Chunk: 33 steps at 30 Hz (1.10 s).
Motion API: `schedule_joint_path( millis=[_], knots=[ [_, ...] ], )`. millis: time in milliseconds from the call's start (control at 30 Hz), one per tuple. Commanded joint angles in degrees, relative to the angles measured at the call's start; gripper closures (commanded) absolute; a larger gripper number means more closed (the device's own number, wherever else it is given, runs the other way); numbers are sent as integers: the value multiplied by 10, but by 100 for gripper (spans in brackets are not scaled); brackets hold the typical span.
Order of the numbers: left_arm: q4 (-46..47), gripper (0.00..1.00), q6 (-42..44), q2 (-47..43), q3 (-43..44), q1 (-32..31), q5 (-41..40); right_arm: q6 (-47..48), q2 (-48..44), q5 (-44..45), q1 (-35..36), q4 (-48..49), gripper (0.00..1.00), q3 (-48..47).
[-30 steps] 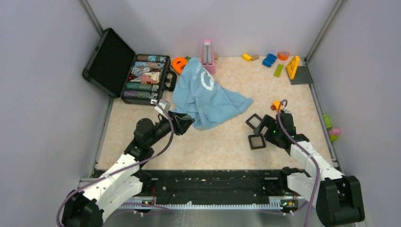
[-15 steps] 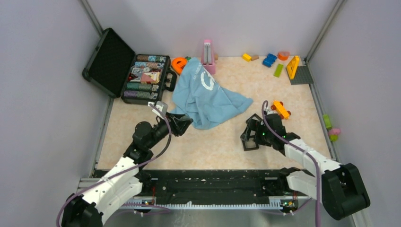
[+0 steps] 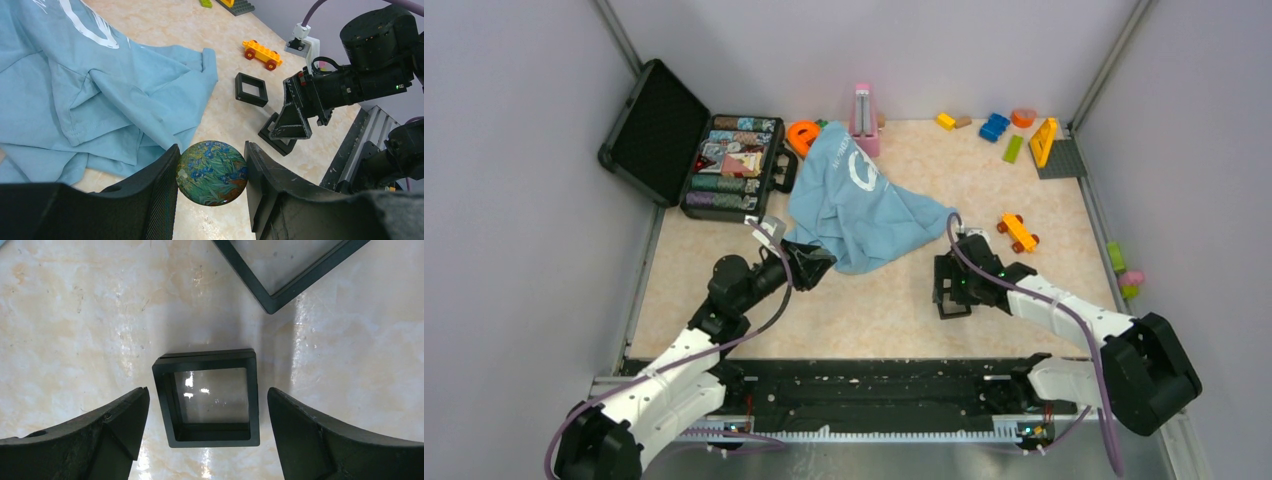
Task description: Remove the brooch from the garment
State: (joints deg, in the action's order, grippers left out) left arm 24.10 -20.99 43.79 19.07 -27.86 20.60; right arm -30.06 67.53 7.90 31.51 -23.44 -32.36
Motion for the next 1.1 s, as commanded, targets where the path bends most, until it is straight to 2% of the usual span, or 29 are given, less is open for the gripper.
schedule_joint_path(
  millis=[0, 333, 533, 800, 833, 933, 1067],
  knots=[
    [39, 100, 6, 1, 2, 0, 14, 14, 8, 42, 13, -27, 14, -34],
    [40, 100, 5, 5, 5, 0, 17, 24, 27, 52, 34, -33, 15, -48],
    [41, 100, 5, 9, 6, -1, 19, 29, 37, 39, 38, -29, 24, -53],
    [39, 100, 9, 7, 5, 0, 19, 28, 49, 33, 41, -29, 25, -60],
    [39, 100, 8, 6, 5, 0, 19, 27, 48, 33, 42, -28, 27, -60],
    [40, 100, 10, 8, 5, -1, 24, 20, 44, 19, 42, -31, 32, -64],
    [74, 100, 16, 20, -9, -1, 45, 10, 29, -47, 42, -16, 36, -71]
  ],
)
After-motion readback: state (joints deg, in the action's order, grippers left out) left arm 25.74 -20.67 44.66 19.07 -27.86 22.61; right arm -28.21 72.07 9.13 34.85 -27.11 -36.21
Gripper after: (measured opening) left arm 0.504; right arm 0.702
